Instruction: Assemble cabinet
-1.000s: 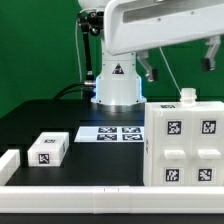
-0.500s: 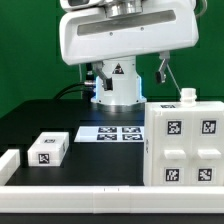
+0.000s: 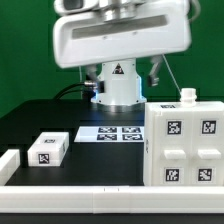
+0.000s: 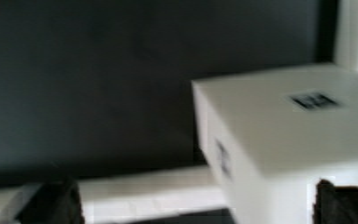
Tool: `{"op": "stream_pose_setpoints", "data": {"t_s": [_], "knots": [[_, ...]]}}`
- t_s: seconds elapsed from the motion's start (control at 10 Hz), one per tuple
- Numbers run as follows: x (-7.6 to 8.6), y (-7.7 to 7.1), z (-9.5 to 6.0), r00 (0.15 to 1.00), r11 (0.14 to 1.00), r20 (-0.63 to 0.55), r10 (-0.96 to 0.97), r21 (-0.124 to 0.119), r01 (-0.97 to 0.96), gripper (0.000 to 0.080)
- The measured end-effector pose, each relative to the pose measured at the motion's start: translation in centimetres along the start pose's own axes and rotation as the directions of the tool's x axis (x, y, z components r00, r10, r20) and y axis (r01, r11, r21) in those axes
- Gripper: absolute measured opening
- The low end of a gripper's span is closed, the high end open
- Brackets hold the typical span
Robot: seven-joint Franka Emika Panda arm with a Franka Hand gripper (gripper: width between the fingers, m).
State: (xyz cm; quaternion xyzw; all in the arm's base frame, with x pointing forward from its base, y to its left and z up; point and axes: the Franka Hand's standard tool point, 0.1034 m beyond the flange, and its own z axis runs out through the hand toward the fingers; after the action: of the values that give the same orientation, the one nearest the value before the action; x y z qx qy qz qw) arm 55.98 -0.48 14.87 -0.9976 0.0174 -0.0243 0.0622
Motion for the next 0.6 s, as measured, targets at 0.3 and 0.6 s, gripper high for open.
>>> {"op": "stream_pose_setpoints", "data": {"t_s": [0.3, 0.6], "knots": [[-0.8, 4.3, -0.3, 0.998, 0.998, 0.003, 0.055, -0.020, -0.055, 0.0649], [-0.8, 4.2, -0.1, 0.999, 0.998, 0.006, 0.052, -0.020, -0.052, 0.0649]]}}
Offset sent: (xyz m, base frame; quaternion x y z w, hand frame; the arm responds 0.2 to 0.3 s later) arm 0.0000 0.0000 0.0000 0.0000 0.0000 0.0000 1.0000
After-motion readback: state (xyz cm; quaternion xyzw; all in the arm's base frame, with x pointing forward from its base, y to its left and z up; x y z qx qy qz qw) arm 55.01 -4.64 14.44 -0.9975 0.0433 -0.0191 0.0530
